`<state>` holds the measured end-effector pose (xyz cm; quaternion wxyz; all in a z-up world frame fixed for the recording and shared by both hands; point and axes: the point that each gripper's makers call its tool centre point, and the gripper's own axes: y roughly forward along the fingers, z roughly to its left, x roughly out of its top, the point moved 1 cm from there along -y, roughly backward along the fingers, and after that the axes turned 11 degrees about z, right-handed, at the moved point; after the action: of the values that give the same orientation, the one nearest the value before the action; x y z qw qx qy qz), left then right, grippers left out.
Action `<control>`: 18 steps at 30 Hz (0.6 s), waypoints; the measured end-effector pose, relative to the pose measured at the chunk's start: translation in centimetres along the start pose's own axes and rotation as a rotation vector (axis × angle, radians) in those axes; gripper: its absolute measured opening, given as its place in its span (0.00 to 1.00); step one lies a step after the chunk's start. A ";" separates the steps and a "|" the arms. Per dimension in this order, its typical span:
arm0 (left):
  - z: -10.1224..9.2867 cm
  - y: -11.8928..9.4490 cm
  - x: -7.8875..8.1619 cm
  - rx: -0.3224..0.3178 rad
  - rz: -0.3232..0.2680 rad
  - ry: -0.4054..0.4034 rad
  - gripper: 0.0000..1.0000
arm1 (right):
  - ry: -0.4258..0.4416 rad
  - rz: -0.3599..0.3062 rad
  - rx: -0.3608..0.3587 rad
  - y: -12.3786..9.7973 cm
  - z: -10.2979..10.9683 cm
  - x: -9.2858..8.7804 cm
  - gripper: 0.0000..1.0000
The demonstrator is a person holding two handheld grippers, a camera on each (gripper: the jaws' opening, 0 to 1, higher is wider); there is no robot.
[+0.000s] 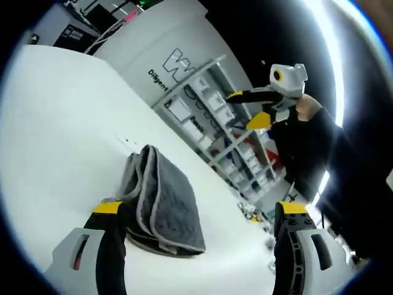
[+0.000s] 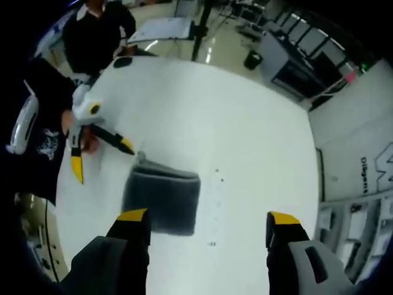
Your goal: Open the folded towel by lifting each exposed corner and separating the folded layers until the towel lies flat within the target outline without major curled edges
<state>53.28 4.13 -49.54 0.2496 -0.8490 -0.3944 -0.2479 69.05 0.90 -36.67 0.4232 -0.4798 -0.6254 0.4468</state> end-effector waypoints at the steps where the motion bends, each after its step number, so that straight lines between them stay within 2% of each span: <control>1: 0.4 0.2 -0.1 0.008 0.008 0.000 0.98 | -0.001 0.001 0.002 0.1 0.0 0.0 0.76; 8: 1.5 0.6 -0.3 0.018 0.020 0.005 0.98 | -0.004 0.018 0.023 1.3 0.2 0.0 0.75; 12: 1.1 0.8 -0.9 0.002 0.032 -0.007 0.98 | -0.001 0.020 0.027 1.9 0.6 0.0 0.75; 18: 0.5 0.7 -0.8 -0.021 0.026 -0.026 0.97 | -0.001 0.038 0.033 2.8 1.1 -0.1 0.74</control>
<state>53.49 3.56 -50.60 0.2386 -0.8599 -0.3837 -0.2376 68.68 0.99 -39.65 0.4220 -0.4845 -0.6089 0.4652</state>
